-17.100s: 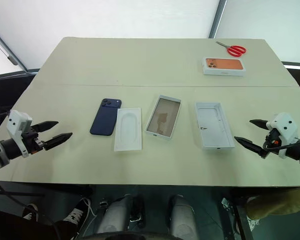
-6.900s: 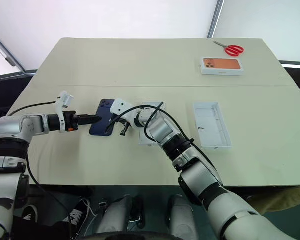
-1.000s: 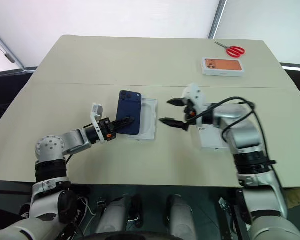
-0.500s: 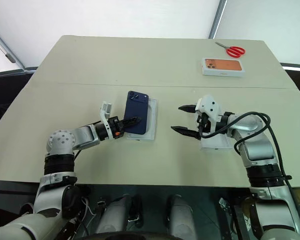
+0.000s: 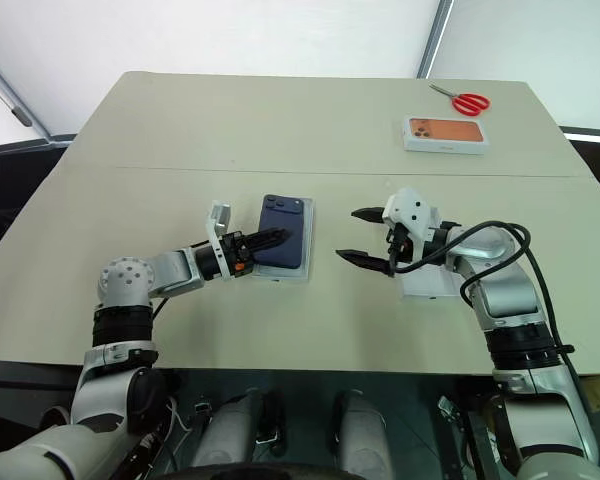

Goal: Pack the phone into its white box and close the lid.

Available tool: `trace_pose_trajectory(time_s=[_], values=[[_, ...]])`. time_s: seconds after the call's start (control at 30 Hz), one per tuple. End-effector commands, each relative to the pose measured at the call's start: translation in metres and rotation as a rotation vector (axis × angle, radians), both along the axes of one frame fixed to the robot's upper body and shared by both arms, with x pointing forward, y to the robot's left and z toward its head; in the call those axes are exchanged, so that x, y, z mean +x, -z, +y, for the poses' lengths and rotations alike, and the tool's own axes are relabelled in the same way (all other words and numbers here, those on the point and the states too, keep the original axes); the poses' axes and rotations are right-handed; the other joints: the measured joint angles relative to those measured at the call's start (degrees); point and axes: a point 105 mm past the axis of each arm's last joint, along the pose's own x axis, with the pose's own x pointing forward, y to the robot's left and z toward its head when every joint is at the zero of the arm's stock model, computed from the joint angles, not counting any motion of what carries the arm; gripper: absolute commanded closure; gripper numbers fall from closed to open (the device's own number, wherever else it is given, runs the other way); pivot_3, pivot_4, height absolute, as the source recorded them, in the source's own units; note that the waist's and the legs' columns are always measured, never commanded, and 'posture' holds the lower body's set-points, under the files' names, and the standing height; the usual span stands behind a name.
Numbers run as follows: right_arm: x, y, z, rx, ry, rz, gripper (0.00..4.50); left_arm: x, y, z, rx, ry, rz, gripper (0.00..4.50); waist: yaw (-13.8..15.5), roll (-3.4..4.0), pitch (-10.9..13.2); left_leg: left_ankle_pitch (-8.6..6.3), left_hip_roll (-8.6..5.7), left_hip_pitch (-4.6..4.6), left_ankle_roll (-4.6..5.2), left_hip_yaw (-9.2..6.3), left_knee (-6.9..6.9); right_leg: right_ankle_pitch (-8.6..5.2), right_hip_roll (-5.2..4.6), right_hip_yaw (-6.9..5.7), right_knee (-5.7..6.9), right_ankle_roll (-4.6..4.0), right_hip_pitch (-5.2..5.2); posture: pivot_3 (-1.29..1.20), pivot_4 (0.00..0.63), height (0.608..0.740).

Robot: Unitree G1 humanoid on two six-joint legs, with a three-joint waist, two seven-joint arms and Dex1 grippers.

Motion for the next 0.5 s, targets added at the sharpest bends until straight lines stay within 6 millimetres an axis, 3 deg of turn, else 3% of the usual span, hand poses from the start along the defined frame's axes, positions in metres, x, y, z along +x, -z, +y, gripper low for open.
trace_pose_trajectory(time_s=[0.03,0.5], values=[[0.001,-0.010,0.005,0.014,-0.015,-0.039,0.25,-0.001,0.009,0.003,0.062,-0.010,0.009,0.04,-0.01,0.03,-0.02,0.00,0.00,0.04,0.00,0.00,0.00,0.00,0.00,0.00,0.00,0.00,0.04,0.00,0.150,0.738],[0.004,-0.008,0.012,-0.005,-0.030,-0.046,0.25,-0.007,-0.013,0.014,0.098,0.002,-0.085,0.04,-0.18,0.03,-0.01,0.00,0.03,0.07,0.00,0.01,-0.02,0.00,0.01,0.02,0.00,-0.01,0.03,0.00,0.150,0.738]])
